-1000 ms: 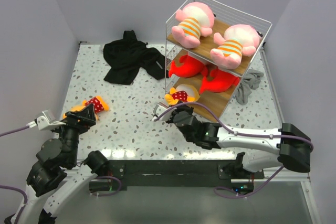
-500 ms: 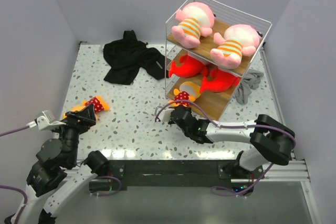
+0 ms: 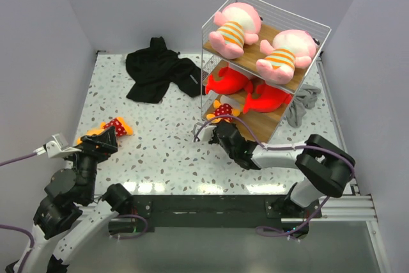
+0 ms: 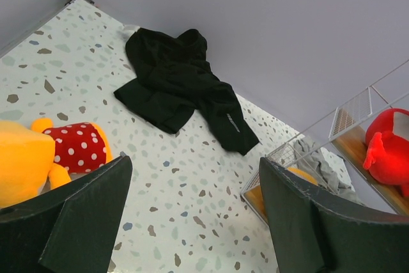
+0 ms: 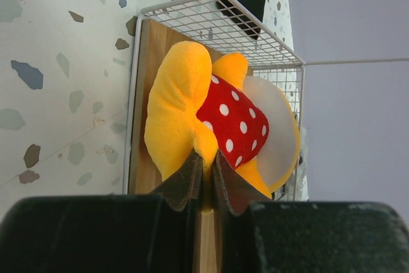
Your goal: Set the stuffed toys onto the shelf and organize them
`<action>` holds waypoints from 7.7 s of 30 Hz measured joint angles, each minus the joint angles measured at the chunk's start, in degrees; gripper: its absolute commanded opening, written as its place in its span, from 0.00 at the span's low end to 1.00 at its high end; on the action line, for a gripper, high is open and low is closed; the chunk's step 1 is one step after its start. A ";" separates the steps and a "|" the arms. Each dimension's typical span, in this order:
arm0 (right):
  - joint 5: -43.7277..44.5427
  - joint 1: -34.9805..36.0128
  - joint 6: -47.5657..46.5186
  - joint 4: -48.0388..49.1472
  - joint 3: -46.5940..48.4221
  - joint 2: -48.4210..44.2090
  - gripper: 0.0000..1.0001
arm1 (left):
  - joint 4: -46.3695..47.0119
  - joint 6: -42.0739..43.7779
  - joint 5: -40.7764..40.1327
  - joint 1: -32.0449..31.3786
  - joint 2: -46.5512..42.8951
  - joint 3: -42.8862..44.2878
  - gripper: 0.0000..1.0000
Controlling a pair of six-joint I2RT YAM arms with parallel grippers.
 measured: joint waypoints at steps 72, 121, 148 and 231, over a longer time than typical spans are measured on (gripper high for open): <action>-10.25 22.84 35.74 -18.86 6.10 -28.48 0.62 | 12.37 -42.03 14.16 48.61 61.07 -1.11 0.86; -3.48 23.50 65.79 -7.72 12.04 -18.49 0.66 | 60.50 -24.98 85.50 54.42 52.96 -23.67 0.00; 6.08 23.50 78.55 7.45 15.17 -6.91 0.65 | 65.88 -41.53 99.76 54.42 30.05 -26.51 0.00; 24.57 23.15 47.80 -82.77 28.55 -4.50 0.00 | 26.77 -0.13 79.06 52.81 35.98 -12.87 0.99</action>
